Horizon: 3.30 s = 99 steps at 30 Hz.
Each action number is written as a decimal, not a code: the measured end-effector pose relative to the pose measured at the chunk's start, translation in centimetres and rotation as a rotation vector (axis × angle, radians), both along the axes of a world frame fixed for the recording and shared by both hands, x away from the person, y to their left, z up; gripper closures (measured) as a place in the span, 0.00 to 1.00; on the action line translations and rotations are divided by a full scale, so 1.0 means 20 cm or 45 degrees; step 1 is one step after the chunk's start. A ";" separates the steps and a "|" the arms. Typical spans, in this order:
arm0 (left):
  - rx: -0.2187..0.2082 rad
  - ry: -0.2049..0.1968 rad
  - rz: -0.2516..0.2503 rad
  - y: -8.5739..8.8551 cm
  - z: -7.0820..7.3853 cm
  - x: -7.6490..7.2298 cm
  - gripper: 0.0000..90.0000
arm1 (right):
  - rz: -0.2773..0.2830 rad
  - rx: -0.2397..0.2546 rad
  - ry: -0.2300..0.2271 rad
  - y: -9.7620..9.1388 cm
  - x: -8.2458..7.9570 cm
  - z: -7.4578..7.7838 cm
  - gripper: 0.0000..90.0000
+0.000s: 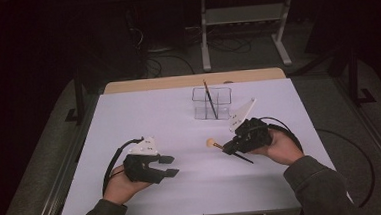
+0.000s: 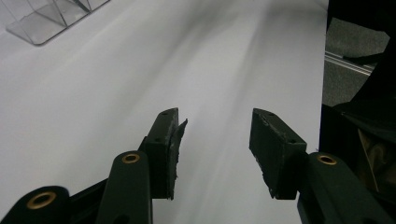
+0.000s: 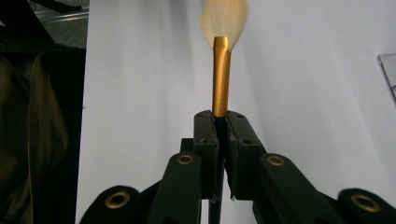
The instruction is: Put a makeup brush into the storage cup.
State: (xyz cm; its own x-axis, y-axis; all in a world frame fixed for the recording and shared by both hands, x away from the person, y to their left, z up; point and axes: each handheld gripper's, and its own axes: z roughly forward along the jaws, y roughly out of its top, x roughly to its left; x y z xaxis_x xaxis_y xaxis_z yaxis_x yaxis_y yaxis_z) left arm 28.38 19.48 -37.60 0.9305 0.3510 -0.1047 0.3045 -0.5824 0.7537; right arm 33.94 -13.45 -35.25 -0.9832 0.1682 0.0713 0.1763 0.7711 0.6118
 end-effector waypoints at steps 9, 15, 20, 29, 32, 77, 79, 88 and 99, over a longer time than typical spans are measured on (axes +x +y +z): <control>-0.022 0.009 0.037 0.04 -0.01 0.00 0.55 | -0.014 0.008 -0.006 -0.01 0.03 0.02 0.92; -0.030 0.007 0.057 0.06 -0.03 0.00 0.53 | -0.021 0.022 -0.009 -0.02 0.06 0.04 0.92; -0.028 0.009 0.072 0.07 -0.05 0.00 0.50 | -0.044 0.043 -0.009 -0.04 0.08 0.05 0.92; -0.033 0.005 0.097 0.08 -0.06 -0.01 0.46 | -0.080 0.050 -0.027 -0.07 0.10 0.08 0.92; -0.032 0.007 0.100 0.09 -0.06 -0.02 0.46 | -0.086 0.060 -0.029 -0.07 0.11 0.09 0.92; -0.075 -0.004 0.156 0.17 -0.06 -0.01 0.35 | -0.164 0.076 -0.023 -0.06 0.32 0.20 0.92; -0.074 -0.003 0.160 0.17 -0.06 -0.01 0.35 | -0.176 0.080 -0.012 -0.06 0.33 0.21 0.92; -0.071 0.000 0.167 0.18 -0.07 -0.01 0.34 | -0.192 0.082 -0.011 -0.06 0.36 0.23 0.92; -0.077 0.000 0.168 0.18 -0.07 -0.01 0.33 | -0.207 0.086 -0.018 -0.05 0.39 0.26 0.92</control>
State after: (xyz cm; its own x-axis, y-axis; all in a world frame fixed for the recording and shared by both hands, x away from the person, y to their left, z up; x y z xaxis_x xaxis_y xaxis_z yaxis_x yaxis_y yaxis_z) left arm 28.11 23.11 -38.90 0.8768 0.4631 -0.1295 0.3756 -0.4912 0.7859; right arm 41.81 -14.52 -30.06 -0.9443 0.3206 0.0740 0.2863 0.6900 0.6648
